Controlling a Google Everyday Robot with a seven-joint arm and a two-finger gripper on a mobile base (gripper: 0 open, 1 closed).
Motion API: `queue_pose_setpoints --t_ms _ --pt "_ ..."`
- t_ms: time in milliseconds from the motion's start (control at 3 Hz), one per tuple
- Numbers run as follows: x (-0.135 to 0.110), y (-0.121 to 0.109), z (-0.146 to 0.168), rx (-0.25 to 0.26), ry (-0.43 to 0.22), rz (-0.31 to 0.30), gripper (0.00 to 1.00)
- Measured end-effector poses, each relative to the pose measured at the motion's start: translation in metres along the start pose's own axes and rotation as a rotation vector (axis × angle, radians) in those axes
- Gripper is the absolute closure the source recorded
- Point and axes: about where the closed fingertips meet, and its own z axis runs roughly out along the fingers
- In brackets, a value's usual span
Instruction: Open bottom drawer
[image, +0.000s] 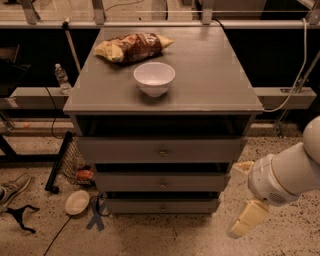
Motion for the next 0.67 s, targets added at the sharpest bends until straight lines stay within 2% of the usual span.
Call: queue_pose_setpoints --t_ms 333,667 --pt "0.019 0.005 0.056 -0.047 -0.108 0.041 0.00" --pt "0.035 0.006 0.125 -0.110 -0.183 0.116 0.00"
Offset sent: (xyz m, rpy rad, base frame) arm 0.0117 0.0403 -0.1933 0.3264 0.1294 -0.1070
